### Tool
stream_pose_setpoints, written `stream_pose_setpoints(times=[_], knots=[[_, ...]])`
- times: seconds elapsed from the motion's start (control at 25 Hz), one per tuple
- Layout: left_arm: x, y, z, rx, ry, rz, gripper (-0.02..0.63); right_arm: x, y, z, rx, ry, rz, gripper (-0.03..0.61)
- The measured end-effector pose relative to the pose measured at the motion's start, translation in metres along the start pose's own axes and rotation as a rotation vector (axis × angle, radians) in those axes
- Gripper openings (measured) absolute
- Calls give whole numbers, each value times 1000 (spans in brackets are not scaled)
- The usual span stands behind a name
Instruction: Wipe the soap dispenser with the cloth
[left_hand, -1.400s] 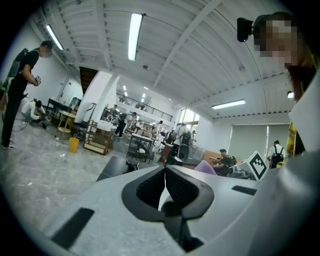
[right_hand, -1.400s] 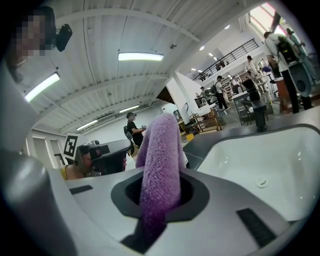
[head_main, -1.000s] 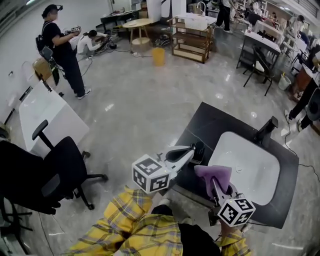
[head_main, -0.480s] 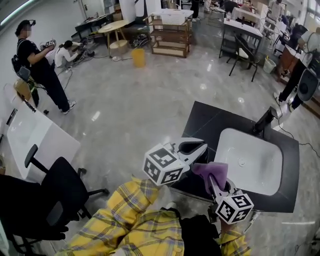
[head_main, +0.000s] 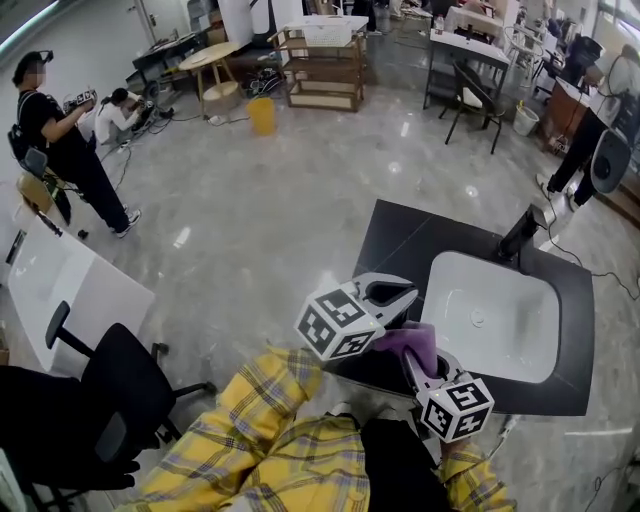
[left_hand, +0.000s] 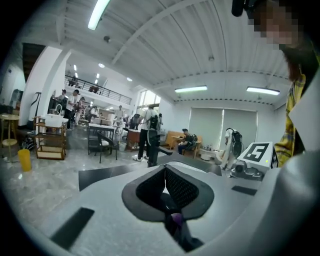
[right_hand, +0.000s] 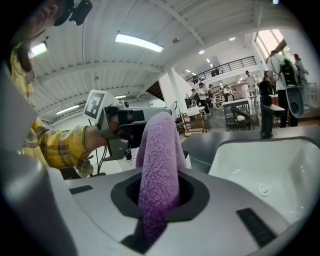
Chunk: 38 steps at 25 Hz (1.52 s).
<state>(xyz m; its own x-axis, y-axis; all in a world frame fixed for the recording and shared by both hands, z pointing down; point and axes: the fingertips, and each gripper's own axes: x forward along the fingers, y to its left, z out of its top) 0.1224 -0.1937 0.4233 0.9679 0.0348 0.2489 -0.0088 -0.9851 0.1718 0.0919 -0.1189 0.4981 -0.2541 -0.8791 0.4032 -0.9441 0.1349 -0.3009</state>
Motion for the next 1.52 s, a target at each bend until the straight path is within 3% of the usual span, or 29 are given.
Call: stream_pose_setpoints(times=[0.36, 0.48, 0.6, 1.08, 1.4, 1.52], knots=[[11, 8, -12, -28, 51, 63, 5, 17, -6, 9, -110, 10, 32, 37], [11, 10, -14, -71, 31, 60, 5, 27, -3, 7, -192, 8, 22, 37], [10, 13, -14, -64, 25, 62, 5, 37, 0, 5, -256, 17, 5, 37], [7, 16, -15, -94, -1, 76, 5, 47, 5, -3, -409, 75, 23, 37], [8, 17, -14, -105, -16, 85, 5, 47, 9, -17, -662, 155, 16, 37], [7, 15, -14, -108, -20, 89, 5, 48, 9, -34, -642, 218, 40, 37]])
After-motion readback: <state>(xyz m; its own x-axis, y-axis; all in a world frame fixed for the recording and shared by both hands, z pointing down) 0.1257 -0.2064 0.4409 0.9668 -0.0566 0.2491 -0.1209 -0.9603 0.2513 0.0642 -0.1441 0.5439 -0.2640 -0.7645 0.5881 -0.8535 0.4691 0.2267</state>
